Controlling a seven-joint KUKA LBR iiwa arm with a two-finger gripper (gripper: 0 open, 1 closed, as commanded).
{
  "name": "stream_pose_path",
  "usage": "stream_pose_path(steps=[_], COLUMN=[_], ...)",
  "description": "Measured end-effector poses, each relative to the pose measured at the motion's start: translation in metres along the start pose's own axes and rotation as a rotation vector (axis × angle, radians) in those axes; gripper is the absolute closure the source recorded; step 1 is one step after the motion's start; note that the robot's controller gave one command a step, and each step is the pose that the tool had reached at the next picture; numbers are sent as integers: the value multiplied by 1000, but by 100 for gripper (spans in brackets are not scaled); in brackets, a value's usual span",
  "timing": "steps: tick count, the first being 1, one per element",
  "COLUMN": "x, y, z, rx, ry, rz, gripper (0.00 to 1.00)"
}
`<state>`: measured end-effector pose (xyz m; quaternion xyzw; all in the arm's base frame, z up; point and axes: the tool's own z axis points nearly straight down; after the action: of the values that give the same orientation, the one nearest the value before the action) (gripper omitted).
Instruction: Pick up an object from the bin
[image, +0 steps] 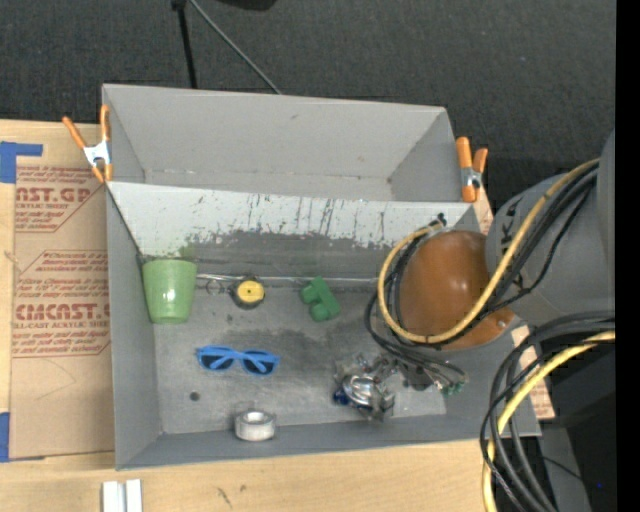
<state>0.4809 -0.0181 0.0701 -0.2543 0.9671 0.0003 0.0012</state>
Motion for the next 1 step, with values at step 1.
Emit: stream_pose_path(steps=[1], x=[-8], y=[-20], z=[-125], rx=[5], ry=[-6], rz=[-6], gripper=[100])
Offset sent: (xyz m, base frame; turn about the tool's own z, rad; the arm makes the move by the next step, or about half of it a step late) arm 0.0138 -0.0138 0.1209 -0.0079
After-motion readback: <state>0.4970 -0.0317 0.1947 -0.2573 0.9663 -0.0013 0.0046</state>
